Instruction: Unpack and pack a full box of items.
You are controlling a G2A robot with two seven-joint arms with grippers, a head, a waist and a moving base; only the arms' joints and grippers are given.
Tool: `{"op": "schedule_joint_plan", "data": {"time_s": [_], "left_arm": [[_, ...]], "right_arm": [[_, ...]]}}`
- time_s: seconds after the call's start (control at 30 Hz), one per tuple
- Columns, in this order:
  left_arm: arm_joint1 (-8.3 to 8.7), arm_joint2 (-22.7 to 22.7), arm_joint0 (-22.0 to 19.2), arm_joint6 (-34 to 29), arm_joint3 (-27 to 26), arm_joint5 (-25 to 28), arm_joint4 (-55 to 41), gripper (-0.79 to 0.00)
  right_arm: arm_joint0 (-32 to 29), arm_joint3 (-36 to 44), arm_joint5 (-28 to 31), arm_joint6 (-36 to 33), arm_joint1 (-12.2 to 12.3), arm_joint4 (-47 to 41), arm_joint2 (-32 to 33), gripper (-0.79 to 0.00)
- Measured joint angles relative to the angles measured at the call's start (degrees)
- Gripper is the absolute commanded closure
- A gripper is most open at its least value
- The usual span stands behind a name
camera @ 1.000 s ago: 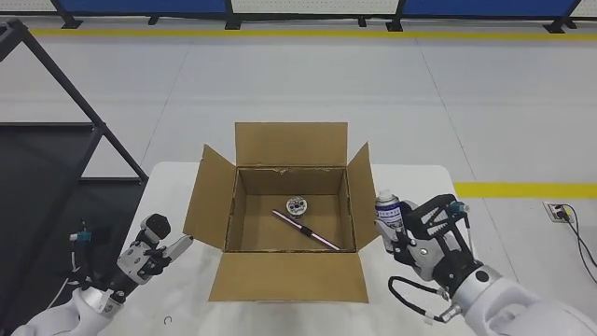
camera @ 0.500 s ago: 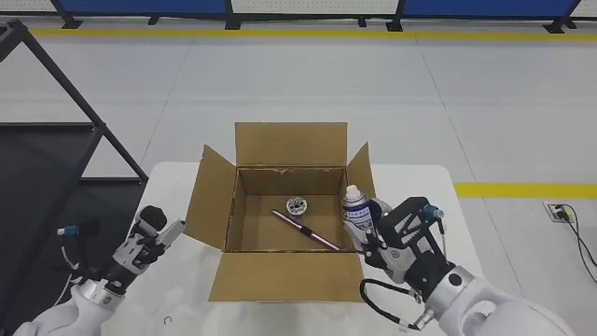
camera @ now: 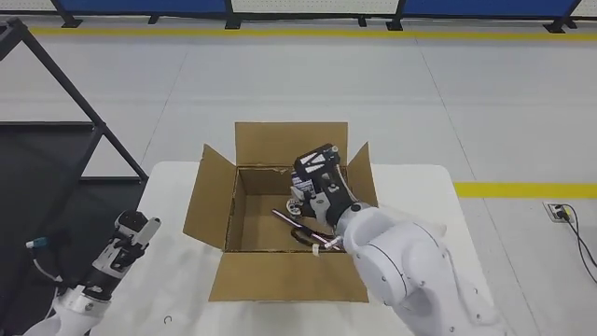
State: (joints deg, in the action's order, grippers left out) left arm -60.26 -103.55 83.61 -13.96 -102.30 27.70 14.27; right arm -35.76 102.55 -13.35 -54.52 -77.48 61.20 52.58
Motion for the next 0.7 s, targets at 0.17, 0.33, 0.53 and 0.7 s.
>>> {"op": "schedule_joint_plan", "data": {"time_s": [0.17, 0.33, 0.53, 0.7], "left_arm": [[-0.02, 0.06, 0.11, -0.27, 0.05, -0.03, -1.06, -0.785], [-0.02, 0.06, 0.10, -0.26, 0.04, -0.02, -1.04, -0.785], [-0.02, 0.05, 0.10, -0.26, 0.04, -0.02, -1.05, -0.785], [-0.02, 0.05, 0.10, -0.26, 0.04, -0.02, -1.05, -0.785]], "right_arm": [[4.01, -10.08, -3.24, 0.65, -1.84, -0.88, -3.82, 0.000], [5.07, -14.54, -4.76, -0.29, -2.61, -1.30, -5.15, 0.000], [5.03, -14.40, -4.70, -0.26, -2.59, -1.27, -5.11, 0.000], [5.03, -14.41, -4.70, -0.26, -2.59, -1.27, -5.11, 0.000]]}}
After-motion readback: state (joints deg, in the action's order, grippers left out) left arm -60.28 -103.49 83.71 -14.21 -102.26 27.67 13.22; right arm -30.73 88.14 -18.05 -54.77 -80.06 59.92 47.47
